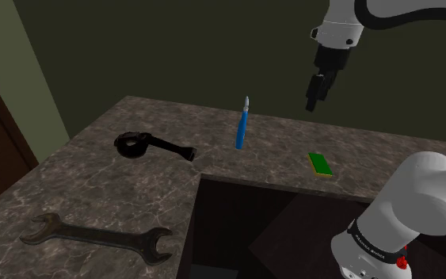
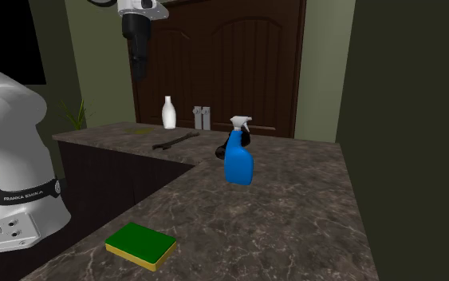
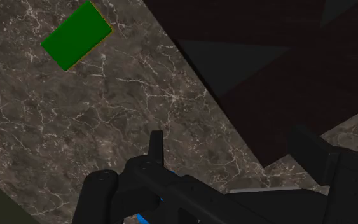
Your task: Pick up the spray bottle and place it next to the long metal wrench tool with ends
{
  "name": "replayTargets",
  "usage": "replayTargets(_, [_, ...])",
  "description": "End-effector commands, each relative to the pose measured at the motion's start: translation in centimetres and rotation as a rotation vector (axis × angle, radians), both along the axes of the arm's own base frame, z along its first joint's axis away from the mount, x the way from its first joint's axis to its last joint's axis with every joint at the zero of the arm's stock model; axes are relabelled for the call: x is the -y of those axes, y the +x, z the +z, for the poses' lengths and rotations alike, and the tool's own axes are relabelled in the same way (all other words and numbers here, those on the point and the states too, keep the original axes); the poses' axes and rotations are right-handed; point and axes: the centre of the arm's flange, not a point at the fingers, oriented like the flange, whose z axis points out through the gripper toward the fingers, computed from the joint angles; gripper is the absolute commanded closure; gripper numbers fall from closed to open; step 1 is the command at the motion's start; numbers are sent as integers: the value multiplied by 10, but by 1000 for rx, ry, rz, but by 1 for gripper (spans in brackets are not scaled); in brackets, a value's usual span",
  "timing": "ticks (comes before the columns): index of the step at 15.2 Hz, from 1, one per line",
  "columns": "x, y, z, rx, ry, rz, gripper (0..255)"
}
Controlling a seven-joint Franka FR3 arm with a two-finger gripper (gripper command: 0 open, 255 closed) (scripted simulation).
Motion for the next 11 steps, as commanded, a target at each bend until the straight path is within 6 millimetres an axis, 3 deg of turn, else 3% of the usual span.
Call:
replayTargets(1, [0,0,0,0,0,0,0])
replayTargets(11, [20,140,-55,-119,78,-304,0])
